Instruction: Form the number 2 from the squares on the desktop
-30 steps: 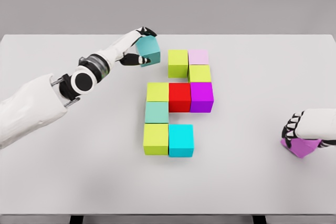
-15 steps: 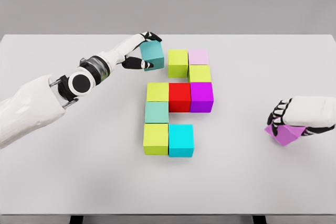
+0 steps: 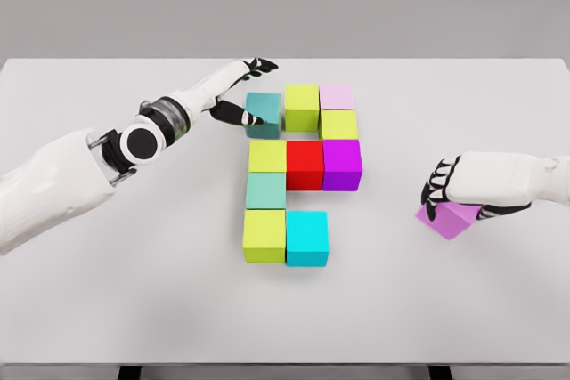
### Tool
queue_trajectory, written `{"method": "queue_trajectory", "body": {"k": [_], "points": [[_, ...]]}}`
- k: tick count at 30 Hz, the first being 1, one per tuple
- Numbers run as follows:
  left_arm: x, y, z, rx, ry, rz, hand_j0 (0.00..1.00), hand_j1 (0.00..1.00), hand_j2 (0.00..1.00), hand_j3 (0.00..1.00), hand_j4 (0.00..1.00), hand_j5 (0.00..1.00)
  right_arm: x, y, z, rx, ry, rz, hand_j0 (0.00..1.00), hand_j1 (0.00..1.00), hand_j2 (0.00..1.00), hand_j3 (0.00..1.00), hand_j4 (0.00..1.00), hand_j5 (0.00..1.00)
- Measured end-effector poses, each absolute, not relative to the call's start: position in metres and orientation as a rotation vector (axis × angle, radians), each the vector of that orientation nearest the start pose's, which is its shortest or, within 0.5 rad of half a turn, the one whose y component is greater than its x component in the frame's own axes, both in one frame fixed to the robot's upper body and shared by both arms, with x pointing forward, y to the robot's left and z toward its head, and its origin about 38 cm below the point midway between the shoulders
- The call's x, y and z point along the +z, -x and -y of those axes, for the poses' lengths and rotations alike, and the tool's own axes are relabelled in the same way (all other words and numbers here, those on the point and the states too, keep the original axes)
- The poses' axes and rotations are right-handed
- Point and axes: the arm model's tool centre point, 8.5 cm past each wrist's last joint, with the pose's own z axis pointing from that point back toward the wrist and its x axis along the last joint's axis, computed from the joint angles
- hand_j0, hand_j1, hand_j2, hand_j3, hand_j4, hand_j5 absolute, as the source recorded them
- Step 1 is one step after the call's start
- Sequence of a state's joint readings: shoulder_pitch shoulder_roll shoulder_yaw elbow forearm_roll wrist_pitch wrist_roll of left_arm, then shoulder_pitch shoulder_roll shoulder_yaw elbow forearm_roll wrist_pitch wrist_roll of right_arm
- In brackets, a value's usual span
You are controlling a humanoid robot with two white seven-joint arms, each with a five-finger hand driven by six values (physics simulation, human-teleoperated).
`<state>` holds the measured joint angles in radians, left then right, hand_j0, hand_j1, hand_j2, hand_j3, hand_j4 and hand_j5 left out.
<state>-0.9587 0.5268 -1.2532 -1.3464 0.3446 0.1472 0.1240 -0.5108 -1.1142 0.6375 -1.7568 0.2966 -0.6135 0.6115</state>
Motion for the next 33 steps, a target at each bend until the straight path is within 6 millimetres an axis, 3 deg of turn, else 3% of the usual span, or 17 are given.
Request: {"method": "queue_trajectory", "body": {"k": [9,17,33], "points": [[0.168,-0.497,-0.157,-1.149,-0.204,1.449,0.92,0.92,0.92,0.92,0.92,0.92,0.234,-0.365,0.292,-3.098,-0.333,-1.713,0.57,0.57,0.57,0.57,0.57,0.57],[0.159,-0.501,-0.152,-1.135,-0.206,1.428,0.92,0.92,0.92,0.92,0.92,0.92,0.215,-0.362,0.262,-3.073,-0.183,-1.685,0.57,0.57,0.57,0.57,0.57,0.57],[0.148,-0.51,-0.144,-1.109,-0.212,1.397,0.92,0.92,0.92,0.92,0.92,0.92,0.21,-0.36,0.236,-3.023,-0.081,-1.696,0.58,0.58,0.58,0.58,0.58,0.58]]}}
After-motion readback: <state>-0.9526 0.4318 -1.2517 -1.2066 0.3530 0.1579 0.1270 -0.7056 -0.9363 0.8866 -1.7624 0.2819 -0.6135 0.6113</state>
